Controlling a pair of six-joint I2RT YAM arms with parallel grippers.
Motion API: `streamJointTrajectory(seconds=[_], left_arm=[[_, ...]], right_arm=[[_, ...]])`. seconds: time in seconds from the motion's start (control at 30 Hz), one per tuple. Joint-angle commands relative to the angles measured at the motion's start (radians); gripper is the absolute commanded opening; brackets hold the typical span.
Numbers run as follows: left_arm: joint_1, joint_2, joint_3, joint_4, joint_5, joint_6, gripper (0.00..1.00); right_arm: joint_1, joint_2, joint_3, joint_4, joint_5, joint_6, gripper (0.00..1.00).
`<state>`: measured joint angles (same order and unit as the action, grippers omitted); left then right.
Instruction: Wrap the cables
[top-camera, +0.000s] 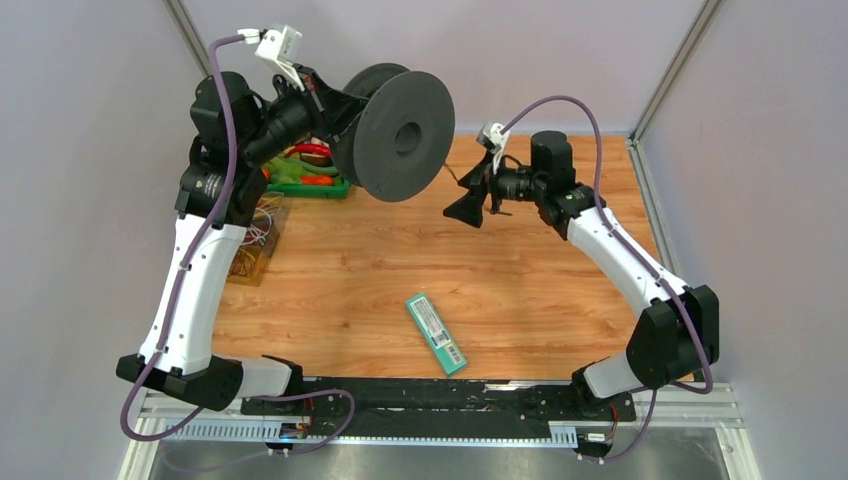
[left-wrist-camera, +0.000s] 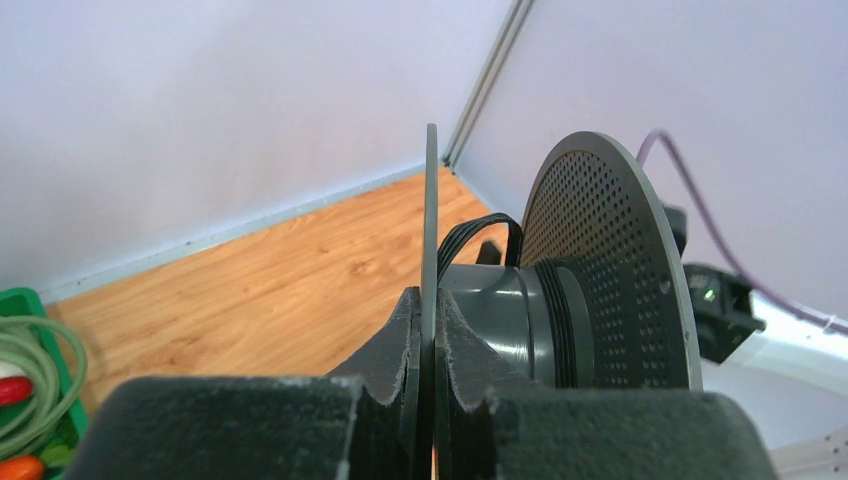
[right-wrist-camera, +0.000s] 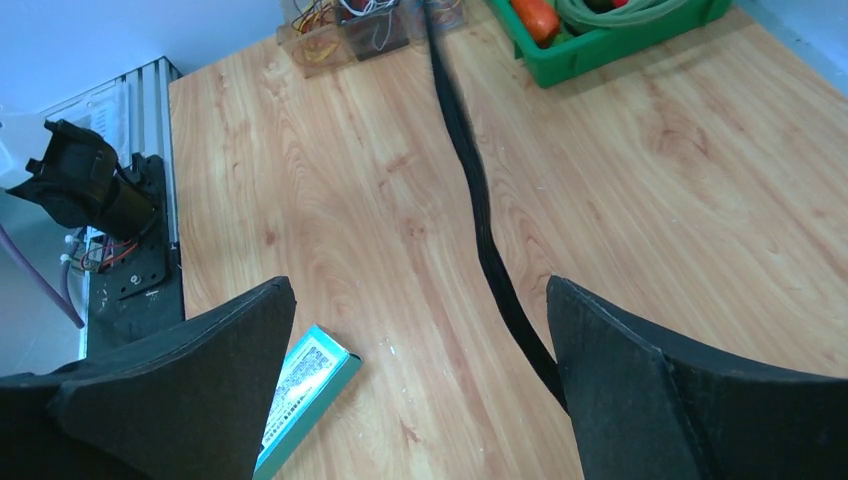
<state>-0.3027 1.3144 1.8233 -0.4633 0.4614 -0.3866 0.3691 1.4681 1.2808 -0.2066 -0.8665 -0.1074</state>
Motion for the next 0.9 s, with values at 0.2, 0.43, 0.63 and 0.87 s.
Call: streamJointTrajectory(seconds=[0.2,0.43,0.63,0.87], left_arm=[[0.008,-0.040,0.025,0.221,0.057,-0.130,0.00],[0.010,-0.046,0.036,0.236,0.051,-0.146,0.00],[0.008,-0.044,0.053,0.241,0.049,-0.166,0.00],[0.010,-0.024,0.083,0.249,0.030,-0.175,0.00]], right_arm=[[0.031,0.000,-0.080,0.251,0.073,-0.034,1.00],[0.050,0.058,-0.052,0.276,0.044,-0.032,0.97],[0.090,0.080,-0.084,0.360,0.050,-0.047,1.00],[0.096,0.100,-0.109,0.319,0.061,-0.103,0.84]])
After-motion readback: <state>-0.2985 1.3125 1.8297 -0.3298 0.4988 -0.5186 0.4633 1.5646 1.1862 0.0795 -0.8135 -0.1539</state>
